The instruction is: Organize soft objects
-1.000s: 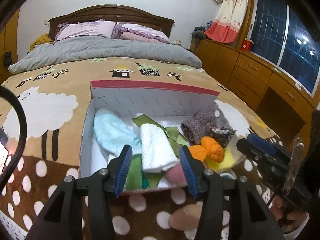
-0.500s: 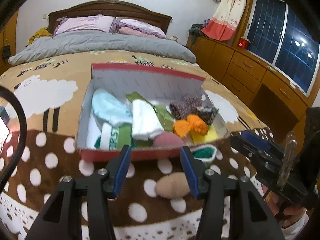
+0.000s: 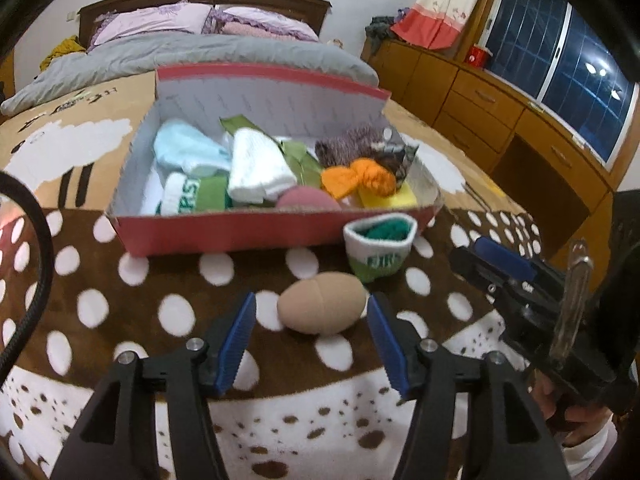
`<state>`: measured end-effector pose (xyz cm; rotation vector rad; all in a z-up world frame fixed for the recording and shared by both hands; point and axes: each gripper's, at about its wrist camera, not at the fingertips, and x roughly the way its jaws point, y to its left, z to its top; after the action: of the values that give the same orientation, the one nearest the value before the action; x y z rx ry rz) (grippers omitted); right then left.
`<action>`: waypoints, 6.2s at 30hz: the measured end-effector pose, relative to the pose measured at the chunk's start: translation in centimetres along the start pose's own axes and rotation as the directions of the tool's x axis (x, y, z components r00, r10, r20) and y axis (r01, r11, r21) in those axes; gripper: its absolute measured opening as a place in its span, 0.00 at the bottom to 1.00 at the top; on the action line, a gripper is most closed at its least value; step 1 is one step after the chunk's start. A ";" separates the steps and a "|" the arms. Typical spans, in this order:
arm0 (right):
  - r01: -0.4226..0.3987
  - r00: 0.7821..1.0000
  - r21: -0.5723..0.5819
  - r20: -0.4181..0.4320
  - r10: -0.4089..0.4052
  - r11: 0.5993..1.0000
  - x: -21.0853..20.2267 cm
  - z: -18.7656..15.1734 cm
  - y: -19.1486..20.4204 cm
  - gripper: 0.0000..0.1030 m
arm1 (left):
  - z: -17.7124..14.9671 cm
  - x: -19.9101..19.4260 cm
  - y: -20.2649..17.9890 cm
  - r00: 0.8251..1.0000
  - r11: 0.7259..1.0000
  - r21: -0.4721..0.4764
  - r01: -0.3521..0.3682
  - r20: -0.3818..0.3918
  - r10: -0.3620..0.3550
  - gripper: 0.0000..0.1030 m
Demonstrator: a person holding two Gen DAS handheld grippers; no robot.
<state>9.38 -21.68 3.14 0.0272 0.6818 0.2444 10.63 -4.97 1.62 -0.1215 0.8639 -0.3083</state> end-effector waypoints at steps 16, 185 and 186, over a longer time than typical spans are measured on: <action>0.003 1.000 0.033 -0.020 -0.002 0.999 0.8 -1.4 -1.3 0.44 | -0.1 4.4 -1.2 0.995 0.997 0.038 -0.065 -0.074 0.068 0.58; -0.060 0.996 0.012 0.068 0.059 0.998 1.0 1.0 3.4 0.66 | 2.4 -0.4 2.6 0.972 0.970 -0.100 -0.222 0.052 0.228 0.80; -0.056 0.997 0.016 0.063 0.055 0.998 1.0 0.7 3.5 0.66 | 2.1 -0.2 2.7 0.972 0.969 -0.100 -0.225 0.043 0.230 0.80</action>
<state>9.81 -18.06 3.42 0.0702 0.6217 0.2898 12.65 -2.41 2.52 -0.1165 0.8301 -0.0485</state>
